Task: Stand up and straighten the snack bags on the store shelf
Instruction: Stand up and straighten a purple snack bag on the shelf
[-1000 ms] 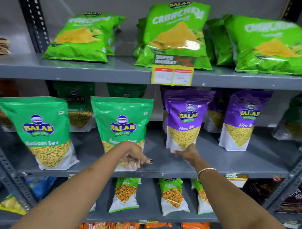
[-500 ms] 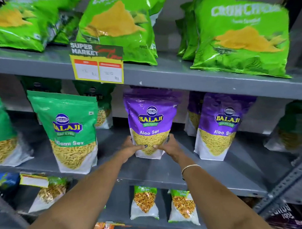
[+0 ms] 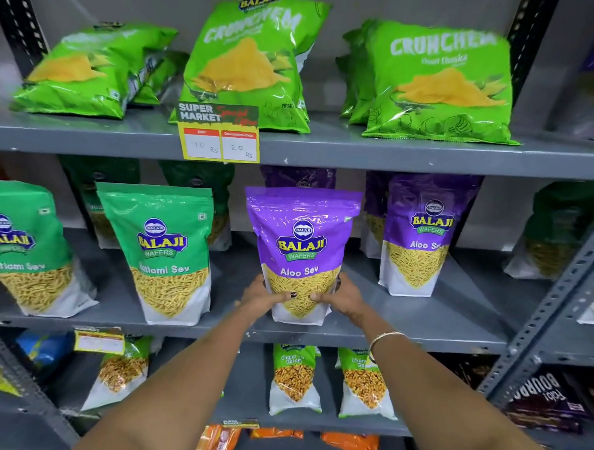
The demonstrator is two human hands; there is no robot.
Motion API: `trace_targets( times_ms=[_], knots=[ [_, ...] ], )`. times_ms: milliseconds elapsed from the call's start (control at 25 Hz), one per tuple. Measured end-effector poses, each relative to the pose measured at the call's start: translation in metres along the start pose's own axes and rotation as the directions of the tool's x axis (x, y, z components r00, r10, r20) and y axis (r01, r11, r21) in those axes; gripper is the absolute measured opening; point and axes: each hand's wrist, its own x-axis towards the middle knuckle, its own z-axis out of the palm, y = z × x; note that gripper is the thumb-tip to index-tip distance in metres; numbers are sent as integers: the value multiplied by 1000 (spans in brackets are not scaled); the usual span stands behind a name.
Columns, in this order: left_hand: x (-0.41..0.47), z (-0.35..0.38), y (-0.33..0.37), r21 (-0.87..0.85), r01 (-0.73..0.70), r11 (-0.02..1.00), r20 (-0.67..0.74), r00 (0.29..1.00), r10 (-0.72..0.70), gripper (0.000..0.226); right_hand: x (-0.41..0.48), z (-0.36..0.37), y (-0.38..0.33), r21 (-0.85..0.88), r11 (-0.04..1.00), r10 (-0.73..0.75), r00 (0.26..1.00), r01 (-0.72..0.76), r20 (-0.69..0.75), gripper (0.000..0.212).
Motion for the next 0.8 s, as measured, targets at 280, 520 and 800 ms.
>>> trace_targets(
  times_ms=[280, 520, 800],
  knots=[
    [-19, -4, 5, 145, 14, 989, 1, 1000, -14, 90, -15, -1, -2, -7, 1000, 7, 1000, -7, 24, 71],
    [-17, -4, 4, 178, 14, 984, 19, 1000, -18, 84, -17, 0, -6, -7, 1000, 11, 999, -10, 35, 67],
    [-31, -16, 29, 613, 235, 754, 380, 749, -542, 43, -21, -34, 1, -231, 969, 55, 991, -83, -125, 93]
  ],
)
